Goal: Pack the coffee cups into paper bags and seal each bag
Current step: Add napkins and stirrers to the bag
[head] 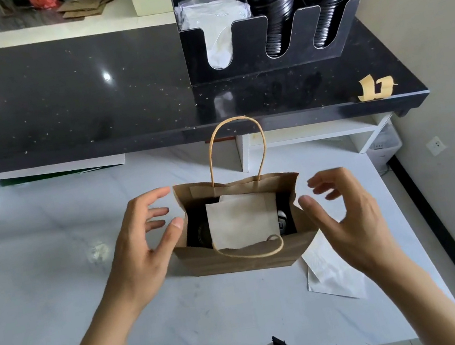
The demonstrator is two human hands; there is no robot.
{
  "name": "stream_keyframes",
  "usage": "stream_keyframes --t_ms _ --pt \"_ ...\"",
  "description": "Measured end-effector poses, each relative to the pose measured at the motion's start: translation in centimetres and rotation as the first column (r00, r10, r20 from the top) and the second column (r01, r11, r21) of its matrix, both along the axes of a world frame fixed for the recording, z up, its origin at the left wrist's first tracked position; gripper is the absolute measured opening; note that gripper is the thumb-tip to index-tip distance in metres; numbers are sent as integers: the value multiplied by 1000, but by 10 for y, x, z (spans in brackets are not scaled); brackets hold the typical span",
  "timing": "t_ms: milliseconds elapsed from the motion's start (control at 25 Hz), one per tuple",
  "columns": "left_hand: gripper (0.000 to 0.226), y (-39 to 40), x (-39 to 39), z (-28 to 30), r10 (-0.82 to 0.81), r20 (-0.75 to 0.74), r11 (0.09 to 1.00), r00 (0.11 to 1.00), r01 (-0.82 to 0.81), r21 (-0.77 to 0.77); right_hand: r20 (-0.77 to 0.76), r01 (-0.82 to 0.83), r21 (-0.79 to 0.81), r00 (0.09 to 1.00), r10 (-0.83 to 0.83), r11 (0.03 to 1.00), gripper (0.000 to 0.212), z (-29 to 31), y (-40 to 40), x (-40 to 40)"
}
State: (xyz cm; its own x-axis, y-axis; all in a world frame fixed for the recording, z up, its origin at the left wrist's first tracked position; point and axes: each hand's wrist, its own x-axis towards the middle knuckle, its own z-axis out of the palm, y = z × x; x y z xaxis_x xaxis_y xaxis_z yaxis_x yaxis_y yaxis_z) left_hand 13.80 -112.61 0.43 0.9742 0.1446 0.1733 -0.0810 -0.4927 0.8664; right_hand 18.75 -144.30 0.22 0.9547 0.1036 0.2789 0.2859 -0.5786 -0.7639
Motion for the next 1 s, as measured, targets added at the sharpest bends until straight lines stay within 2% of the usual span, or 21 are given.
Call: stream_keyframes --t_ms 120,240,440,600,800,920,1000 --pt "41 4 -10 -5 -45 -88 991 995 33 -127 -96 -79 -14 992 77 997 30 -18 -8 -10" --pt "44 3 -12 -8 -145 -129 987 981 133 -93 -164 -182 -35 971 174 983 42 -26 -9 -16" --pt "42 2 -3 -13 -178 -161 981 971 187 47 -190 -247 -29 953 237 969 36 -28 -9 -10" --pt "36 2 9 -15 -178 -165 984 970 178 -18 -203 -299 -58 938 282 953 28 -30 -14 4" --pt "30 8 17 -25 -92 -111 996 989 91 -15 -118 -221 -5 969 219 975 22 -28 -8 13" --pt "43 8 18 -32 -31 -131 993 991 16 -115 -90 -143 25 985 145 989 21 -31 -3 15" --pt "52 9 18 -33 -35 -125 994 992 21 -111 -83 -115 32 990 118 993 21 -34 -3 16"
